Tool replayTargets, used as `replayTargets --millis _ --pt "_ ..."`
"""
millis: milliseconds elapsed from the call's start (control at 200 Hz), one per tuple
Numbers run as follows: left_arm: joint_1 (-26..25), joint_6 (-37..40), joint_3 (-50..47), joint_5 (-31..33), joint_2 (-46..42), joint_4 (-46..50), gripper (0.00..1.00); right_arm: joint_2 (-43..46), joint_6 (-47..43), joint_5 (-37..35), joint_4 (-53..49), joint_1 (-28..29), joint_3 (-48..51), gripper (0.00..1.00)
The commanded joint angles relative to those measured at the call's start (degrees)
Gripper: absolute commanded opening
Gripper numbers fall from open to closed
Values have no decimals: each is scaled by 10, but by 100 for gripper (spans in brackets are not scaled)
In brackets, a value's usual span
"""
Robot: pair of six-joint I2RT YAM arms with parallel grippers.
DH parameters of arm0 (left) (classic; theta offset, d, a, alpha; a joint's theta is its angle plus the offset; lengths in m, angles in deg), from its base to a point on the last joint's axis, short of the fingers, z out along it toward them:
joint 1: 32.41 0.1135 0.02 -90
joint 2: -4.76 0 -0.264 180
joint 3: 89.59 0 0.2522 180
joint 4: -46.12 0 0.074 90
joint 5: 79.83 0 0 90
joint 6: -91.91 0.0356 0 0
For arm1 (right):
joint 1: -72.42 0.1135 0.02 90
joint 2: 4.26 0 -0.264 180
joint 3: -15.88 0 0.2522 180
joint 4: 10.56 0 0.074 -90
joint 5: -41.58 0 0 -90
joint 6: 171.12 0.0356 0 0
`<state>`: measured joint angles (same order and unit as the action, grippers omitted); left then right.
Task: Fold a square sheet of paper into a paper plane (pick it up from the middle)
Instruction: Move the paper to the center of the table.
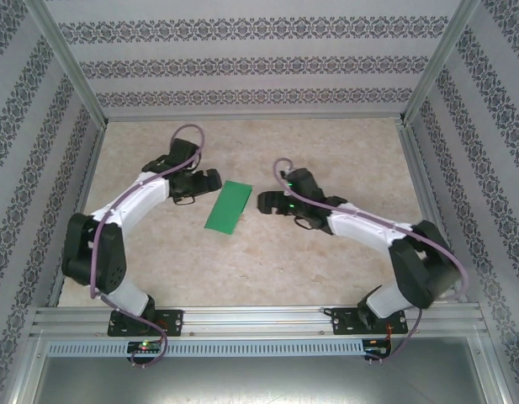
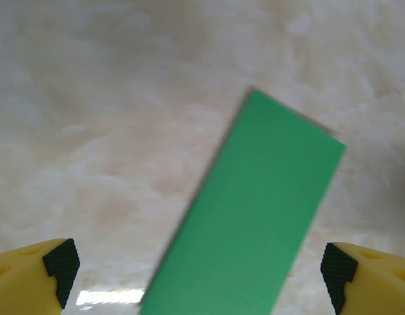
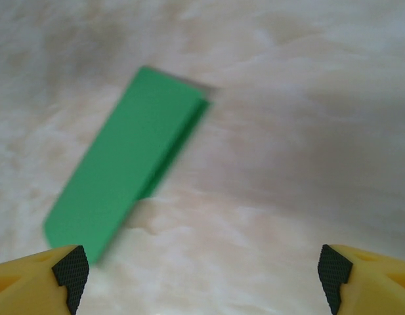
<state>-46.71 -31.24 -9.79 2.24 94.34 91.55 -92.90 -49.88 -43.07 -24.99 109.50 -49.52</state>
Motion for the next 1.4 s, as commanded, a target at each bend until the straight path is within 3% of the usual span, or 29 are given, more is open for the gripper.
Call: replayTargets --millis 0,315,749,1149,1399 --pt "36 -31 -39 -2 -63 -22 99 -68 27 0 -3 51 -72 89" --pt "139 -39 -132 2 -184 -7 100 -265 59 42 -85 124 -308 82" --pt "154 -33 -139 1 -201 -3 100 -386 71 84 -173 132 -447 81" --pt "156 -23 -131 -28 -175 -7 100 -418 18 90 -258 125 -465 80" --pt "156 -6 -128 -64 -164 -16 100 -347 -86 111 -290 106 -343 81"
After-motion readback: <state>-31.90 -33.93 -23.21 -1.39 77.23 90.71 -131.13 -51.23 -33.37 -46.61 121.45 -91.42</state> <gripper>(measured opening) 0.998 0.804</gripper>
